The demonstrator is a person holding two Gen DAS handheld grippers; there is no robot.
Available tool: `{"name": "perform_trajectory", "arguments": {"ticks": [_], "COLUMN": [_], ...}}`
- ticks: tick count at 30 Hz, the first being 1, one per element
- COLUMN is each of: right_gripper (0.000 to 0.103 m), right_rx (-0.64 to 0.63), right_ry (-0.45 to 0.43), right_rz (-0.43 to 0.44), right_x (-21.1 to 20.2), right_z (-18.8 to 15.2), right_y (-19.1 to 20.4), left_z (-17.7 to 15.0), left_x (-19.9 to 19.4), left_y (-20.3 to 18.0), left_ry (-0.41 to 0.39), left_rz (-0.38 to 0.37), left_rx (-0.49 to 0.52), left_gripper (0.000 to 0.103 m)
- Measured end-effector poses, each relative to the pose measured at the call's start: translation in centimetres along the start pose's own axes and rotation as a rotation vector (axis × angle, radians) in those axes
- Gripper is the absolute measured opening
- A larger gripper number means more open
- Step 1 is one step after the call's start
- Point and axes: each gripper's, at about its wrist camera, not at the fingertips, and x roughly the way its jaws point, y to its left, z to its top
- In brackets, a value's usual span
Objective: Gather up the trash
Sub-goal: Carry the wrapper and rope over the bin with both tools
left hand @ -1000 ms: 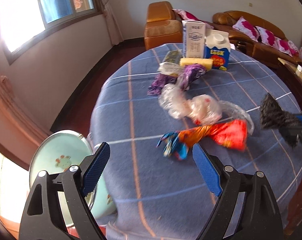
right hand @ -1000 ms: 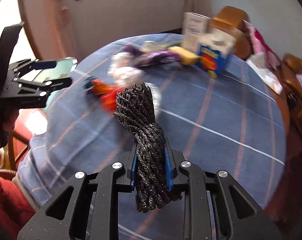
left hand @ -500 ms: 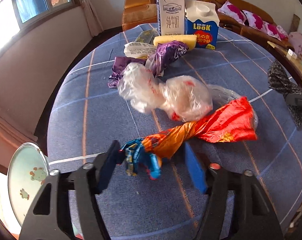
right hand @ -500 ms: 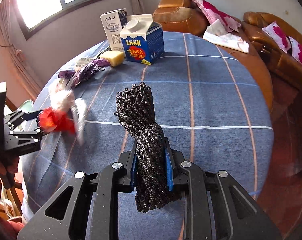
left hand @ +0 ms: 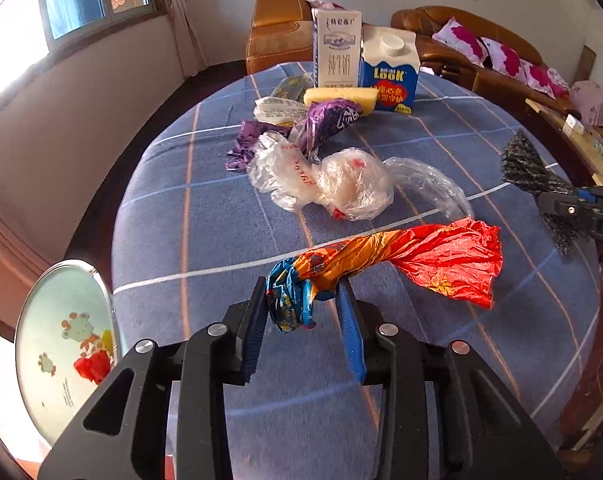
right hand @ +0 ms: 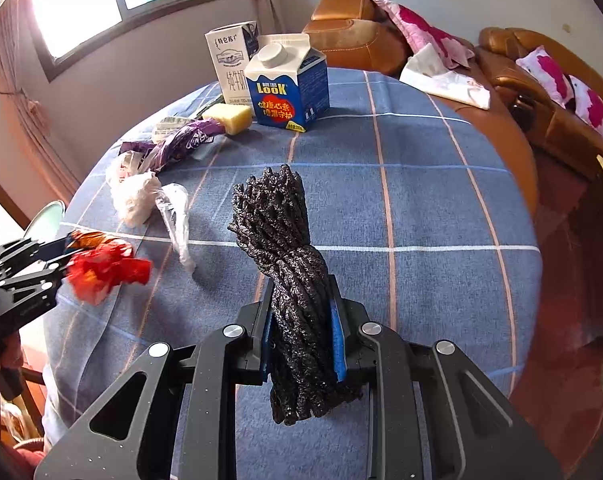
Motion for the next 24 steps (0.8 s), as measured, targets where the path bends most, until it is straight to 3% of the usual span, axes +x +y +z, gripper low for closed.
{"name": "perform_trajectory", "arguments": {"ticks": [7, 24], "right_gripper": [0.024, 0.024], "right_rx": [-0.052, -0.160], "right_ry": [-0.017, -0.028], "right_rz": [0.009, 0.125], "right_x": [-1.0, -0.9], "right_z": [-0.6, -0.4], "right_y": [2.9, 12.2], "left_z": [-2.1, -5.8], "left_x": [-3.0, -7.3], "left_y": [2.3, 8.7], "left_ry": [-0.015, -0.052], "left_rz": [0.055, 0.173], "left_rx": [-0.050, -0.206], "left_gripper": [0.034, 0.035]}}
